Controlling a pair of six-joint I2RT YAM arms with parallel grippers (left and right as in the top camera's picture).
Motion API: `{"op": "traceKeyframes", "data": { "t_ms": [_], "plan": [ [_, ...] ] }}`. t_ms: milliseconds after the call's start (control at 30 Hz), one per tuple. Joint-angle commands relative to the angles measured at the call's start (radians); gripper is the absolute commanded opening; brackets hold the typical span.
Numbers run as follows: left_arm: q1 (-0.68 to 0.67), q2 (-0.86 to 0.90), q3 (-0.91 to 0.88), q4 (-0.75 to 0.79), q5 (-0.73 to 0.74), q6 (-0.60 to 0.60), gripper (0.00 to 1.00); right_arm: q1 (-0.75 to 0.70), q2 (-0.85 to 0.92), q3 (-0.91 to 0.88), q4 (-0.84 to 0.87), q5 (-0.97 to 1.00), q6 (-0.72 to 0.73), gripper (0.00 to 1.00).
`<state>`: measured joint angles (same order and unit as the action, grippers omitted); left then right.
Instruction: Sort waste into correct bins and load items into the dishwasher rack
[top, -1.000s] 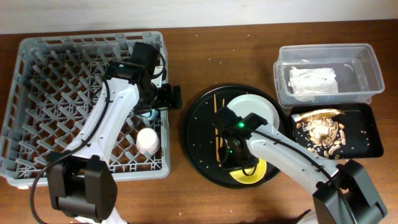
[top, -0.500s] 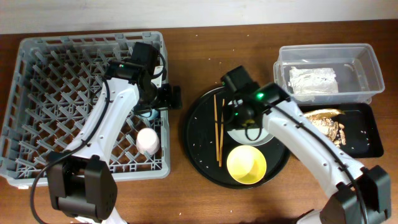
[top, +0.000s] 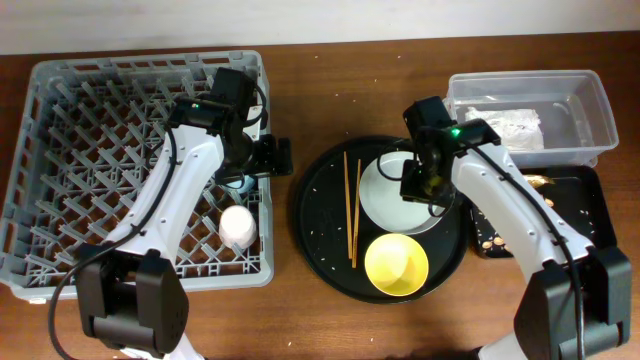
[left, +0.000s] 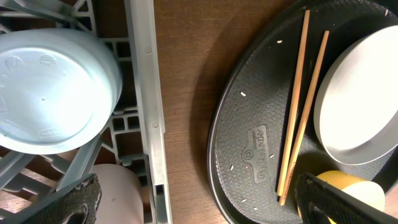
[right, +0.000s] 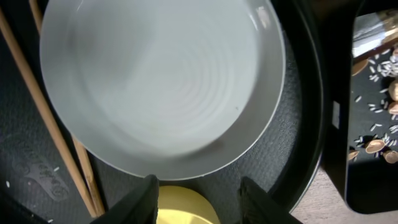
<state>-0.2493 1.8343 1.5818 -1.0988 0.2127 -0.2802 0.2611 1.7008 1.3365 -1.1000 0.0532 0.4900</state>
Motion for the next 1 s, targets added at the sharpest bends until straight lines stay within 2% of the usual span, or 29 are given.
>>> {"op": "traceKeyframes", "data": {
  "t_ms": [0, 300, 400, 600, 767, 967],
  "plan": [
    [-0.001, -0.023, -0.003, -0.001, 0.0, 0.004, 0.99, -0.036, 0.003, -0.005, -0.012, 0.027, 0.017, 0.44],
    [-0.004, -0.023, -0.003, -0.001, 0.0, 0.004, 0.99, -0.087, 0.003, -0.01, -0.035, 0.026, 0.038, 0.42],
    [-0.004, -0.023, -0.003, -0.001, 0.0, 0.004, 0.99, -0.023, 0.003, -0.01, 0.06, -0.039, -0.148, 0.4],
    [-0.005, -0.023, -0.003, -0.001, 0.0, 0.004, 0.99, 0.113, 0.043, -0.01, 0.177, -0.039, -0.299, 0.4],
    [-0.005, -0.023, -0.003, -0.001, 0.0, 0.004, 0.99, 0.076, 0.061, -0.01, 0.158, -0.05, -0.166, 0.4],
    [-0.005, -0.023, -0.003, 0.024, 0.001, 0.004, 0.99, 0.058, 0.052, 0.0, 0.126, -0.167, -0.193, 0.4]
  ]
}}
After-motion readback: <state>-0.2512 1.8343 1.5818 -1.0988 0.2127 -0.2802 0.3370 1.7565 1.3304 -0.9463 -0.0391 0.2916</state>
